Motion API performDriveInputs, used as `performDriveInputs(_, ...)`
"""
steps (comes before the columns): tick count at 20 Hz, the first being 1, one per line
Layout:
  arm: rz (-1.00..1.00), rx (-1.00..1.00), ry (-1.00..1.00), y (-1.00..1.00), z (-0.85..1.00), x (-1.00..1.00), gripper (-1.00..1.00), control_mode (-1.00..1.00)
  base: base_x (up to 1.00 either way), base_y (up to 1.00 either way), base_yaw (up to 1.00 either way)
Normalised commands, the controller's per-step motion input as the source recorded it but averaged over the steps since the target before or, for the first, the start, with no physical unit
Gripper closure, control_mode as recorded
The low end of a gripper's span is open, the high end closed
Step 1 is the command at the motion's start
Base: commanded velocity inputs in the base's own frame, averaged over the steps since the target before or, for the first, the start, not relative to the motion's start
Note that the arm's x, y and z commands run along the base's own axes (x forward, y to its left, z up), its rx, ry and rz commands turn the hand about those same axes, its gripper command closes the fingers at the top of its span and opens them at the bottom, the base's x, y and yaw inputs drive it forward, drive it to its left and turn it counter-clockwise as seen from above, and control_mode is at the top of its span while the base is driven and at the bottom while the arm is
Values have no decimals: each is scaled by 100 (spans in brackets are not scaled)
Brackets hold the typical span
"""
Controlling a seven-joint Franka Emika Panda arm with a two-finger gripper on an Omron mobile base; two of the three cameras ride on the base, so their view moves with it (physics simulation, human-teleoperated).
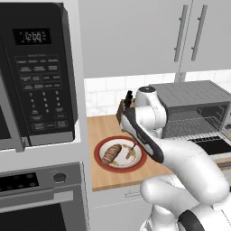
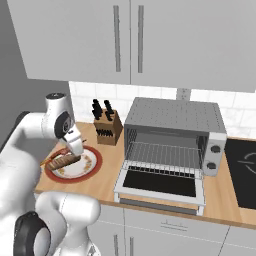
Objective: Pick up the kebab skewer and baguette bread, and place them inside the toaster oven. Close the toaster oven door and start by setting the timer.
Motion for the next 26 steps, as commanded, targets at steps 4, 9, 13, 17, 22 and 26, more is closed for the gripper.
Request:
performDriveInputs(4,-19,7,-9,-18,64,-69,100,-100,0,0,0)
performDriveInputs(9,-18,7,-12,-53,67,-53,100,-100,0,0,0)
performDriveInputs(13,-18,4,-15,-64,51,-53,100,-100,0,0,0)
performDriveInputs(17,-22,4,-14,-75,35,-23,100,-100,0,0,0)
performDriveInputs(22,-20,12,-4,-93,40,-2,100,-100,0,0,0)
performDriveInputs(26,-23,16,-1,-93,35,2,100,-100,0,0,0)
